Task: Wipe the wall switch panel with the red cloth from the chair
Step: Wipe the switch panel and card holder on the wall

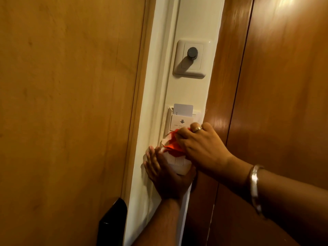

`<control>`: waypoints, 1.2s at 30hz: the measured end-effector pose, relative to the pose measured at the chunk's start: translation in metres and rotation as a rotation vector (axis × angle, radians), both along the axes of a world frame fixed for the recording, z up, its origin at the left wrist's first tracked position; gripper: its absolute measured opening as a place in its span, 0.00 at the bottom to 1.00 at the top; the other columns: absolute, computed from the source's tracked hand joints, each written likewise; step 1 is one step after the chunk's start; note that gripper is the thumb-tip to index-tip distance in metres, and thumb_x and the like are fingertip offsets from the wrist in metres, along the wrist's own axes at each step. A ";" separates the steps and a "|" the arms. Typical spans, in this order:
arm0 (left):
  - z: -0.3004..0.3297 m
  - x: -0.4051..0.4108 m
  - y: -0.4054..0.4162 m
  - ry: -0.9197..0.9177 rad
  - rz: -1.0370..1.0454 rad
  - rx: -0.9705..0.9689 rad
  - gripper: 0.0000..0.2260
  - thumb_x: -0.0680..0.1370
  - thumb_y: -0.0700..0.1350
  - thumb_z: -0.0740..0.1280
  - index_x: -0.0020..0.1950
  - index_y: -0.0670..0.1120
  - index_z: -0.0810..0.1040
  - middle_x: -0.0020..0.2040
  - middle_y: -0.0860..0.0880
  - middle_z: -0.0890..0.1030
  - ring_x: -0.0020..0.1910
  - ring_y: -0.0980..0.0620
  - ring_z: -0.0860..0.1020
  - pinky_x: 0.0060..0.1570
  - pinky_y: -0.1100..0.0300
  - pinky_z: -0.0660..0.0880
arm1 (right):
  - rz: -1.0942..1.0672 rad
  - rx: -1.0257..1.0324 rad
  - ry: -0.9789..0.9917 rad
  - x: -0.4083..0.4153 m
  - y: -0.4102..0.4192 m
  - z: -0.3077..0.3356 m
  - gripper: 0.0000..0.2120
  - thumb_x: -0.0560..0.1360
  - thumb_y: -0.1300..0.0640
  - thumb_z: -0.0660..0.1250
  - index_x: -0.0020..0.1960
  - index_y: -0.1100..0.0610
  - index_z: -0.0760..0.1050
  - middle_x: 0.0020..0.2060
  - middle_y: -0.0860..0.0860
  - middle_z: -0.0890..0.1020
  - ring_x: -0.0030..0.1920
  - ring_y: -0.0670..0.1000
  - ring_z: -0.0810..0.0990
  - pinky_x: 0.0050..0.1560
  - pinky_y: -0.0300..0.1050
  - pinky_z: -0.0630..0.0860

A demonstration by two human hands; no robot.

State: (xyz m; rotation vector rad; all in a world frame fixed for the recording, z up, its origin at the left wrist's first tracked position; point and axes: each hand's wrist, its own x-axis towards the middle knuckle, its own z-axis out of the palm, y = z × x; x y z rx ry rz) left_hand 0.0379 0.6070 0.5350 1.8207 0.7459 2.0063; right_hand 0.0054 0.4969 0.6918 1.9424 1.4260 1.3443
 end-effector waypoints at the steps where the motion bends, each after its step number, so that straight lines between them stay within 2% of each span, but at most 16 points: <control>1: 0.000 0.000 -0.001 -0.008 0.018 0.017 0.53 0.62 0.71 0.73 0.73 0.36 0.63 0.75 0.35 0.66 0.76 0.37 0.62 0.75 0.39 0.60 | 0.019 0.025 0.009 -0.003 0.007 0.002 0.23 0.72 0.49 0.65 0.65 0.54 0.68 0.60 0.53 0.74 0.53 0.58 0.71 0.46 0.52 0.67; 3: -0.001 -0.001 -0.002 -0.009 0.049 0.038 0.53 0.63 0.72 0.72 0.73 0.35 0.63 0.75 0.35 0.66 0.76 0.37 0.63 0.74 0.39 0.60 | 0.047 0.064 0.040 -0.007 0.017 0.002 0.24 0.73 0.49 0.64 0.67 0.55 0.66 0.61 0.54 0.73 0.55 0.59 0.71 0.50 0.54 0.69; 6: 0.002 -0.004 -0.001 0.058 -0.008 -0.017 0.55 0.64 0.75 0.67 0.76 0.37 0.60 0.76 0.36 0.63 0.77 0.37 0.61 0.75 0.37 0.59 | 0.067 -0.017 0.005 0.008 0.006 -0.006 0.33 0.71 0.49 0.67 0.72 0.55 0.59 0.70 0.56 0.67 0.63 0.62 0.68 0.57 0.58 0.69; 8: 0.004 -0.006 -0.001 0.091 -0.058 -0.088 0.56 0.62 0.77 0.64 0.77 0.40 0.58 0.77 0.38 0.63 0.77 0.39 0.60 0.74 0.37 0.59 | 0.070 -0.092 -0.051 0.018 -0.004 -0.002 0.40 0.66 0.49 0.72 0.73 0.55 0.59 0.71 0.57 0.66 0.64 0.63 0.68 0.57 0.60 0.69; 10: 0.006 -0.008 -0.003 0.086 -0.063 -0.084 0.55 0.63 0.77 0.63 0.77 0.40 0.58 0.77 0.38 0.63 0.77 0.39 0.60 0.74 0.37 0.59 | 0.072 -0.079 -0.075 0.018 -0.001 0.008 0.39 0.64 0.50 0.73 0.72 0.56 0.62 0.70 0.58 0.68 0.63 0.64 0.70 0.57 0.60 0.70; 14: 0.001 -0.006 -0.004 0.082 -0.044 -0.052 0.53 0.66 0.77 0.61 0.76 0.38 0.59 0.77 0.36 0.62 0.77 0.37 0.60 0.74 0.36 0.58 | 0.085 -0.075 -0.041 0.014 0.016 0.003 0.34 0.72 0.49 0.65 0.74 0.56 0.57 0.73 0.58 0.63 0.70 0.64 0.62 0.66 0.61 0.62; 17: 0.002 -0.007 -0.002 0.109 -0.042 -0.084 0.50 0.68 0.75 0.60 0.77 0.39 0.58 0.76 0.37 0.64 0.77 0.39 0.60 0.73 0.35 0.61 | 0.113 -0.108 -0.014 0.024 0.003 -0.009 0.35 0.73 0.38 0.56 0.74 0.55 0.56 0.74 0.57 0.61 0.71 0.64 0.61 0.68 0.62 0.58; 19: 0.001 -0.006 -0.001 0.095 -0.020 -0.053 0.47 0.70 0.73 0.58 0.77 0.40 0.58 0.75 0.36 0.66 0.76 0.38 0.62 0.71 0.34 0.63 | 0.114 -0.113 0.023 0.026 0.001 -0.004 0.40 0.72 0.30 0.48 0.74 0.57 0.58 0.74 0.58 0.62 0.70 0.64 0.62 0.68 0.62 0.59; 20: 0.001 -0.006 -0.001 0.096 -0.016 -0.043 0.49 0.69 0.74 0.59 0.77 0.39 0.58 0.76 0.36 0.65 0.76 0.38 0.61 0.72 0.35 0.62 | 0.103 -0.109 0.043 0.024 0.004 0.000 0.41 0.72 0.29 0.45 0.74 0.57 0.58 0.73 0.58 0.62 0.70 0.64 0.63 0.67 0.61 0.60; 22: 0.000 -0.005 -0.003 0.114 -0.041 -0.059 0.54 0.65 0.77 0.61 0.76 0.37 0.59 0.77 0.35 0.63 0.77 0.37 0.60 0.74 0.36 0.58 | 0.090 -0.069 0.035 0.015 0.016 0.005 0.35 0.76 0.34 0.47 0.73 0.58 0.59 0.72 0.59 0.64 0.66 0.63 0.67 0.62 0.59 0.64; 24: -0.001 -0.005 -0.004 0.106 -0.052 -0.067 0.56 0.64 0.79 0.61 0.76 0.37 0.60 0.76 0.35 0.63 0.76 0.36 0.61 0.74 0.36 0.59 | 0.088 -0.018 0.022 0.010 0.022 0.002 0.28 0.77 0.44 0.55 0.72 0.58 0.59 0.71 0.59 0.65 0.63 0.62 0.69 0.58 0.58 0.68; 27: 0.000 -0.004 -0.002 0.076 -0.045 -0.051 0.55 0.65 0.78 0.61 0.75 0.36 0.62 0.76 0.35 0.63 0.76 0.37 0.60 0.74 0.37 0.58 | 0.126 -0.044 0.013 0.015 0.011 -0.005 0.26 0.74 0.51 0.58 0.70 0.58 0.62 0.67 0.59 0.69 0.59 0.61 0.71 0.53 0.57 0.72; 30: 0.000 -0.002 -0.001 0.057 -0.038 -0.052 0.54 0.65 0.77 0.62 0.76 0.38 0.60 0.77 0.37 0.63 0.77 0.38 0.60 0.75 0.38 0.57 | 0.142 -0.052 -0.038 0.017 0.005 0.008 0.25 0.71 0.53 0.59 0.67 0.57 0.66 0.61 0.58 0.73 0.53 0.61 0.73 0.46 0.57 0.74; 34: -0.001 -0.001 -0.003 0.022 0.016 0.011 0.49 0.69 0.73 0.63 0.74 0.36 0.61 0.75 0.35 0.66 0.75 0.36 0.63 0.72 0.36 0.62 | 0.114 0.063 0.027 0.002 0.029 0.020 0.24 0.73 0.51 0.64 0.67 0.53 0.65 0.62 0.55 0.74 0.55 0.59 0.73 0.49 0.53 0.71; 36: 0.000 0.000 -0.003 -0.011 0.067 0.044 0.46 0.69 0.71 0.65 0.73 0.37 0.63 0.73 0.35 0.68 0.74 0.35 0.66 0.70 0.35 0.65 | 0.125 -0.011 0.012 -0.002 0.038 0.011 0.22 0.74 0.51 0.63 0.67 0.53 0.66 0.62 0.54 0.75 0.57 0.59 0.73 0.51 0.53 0.71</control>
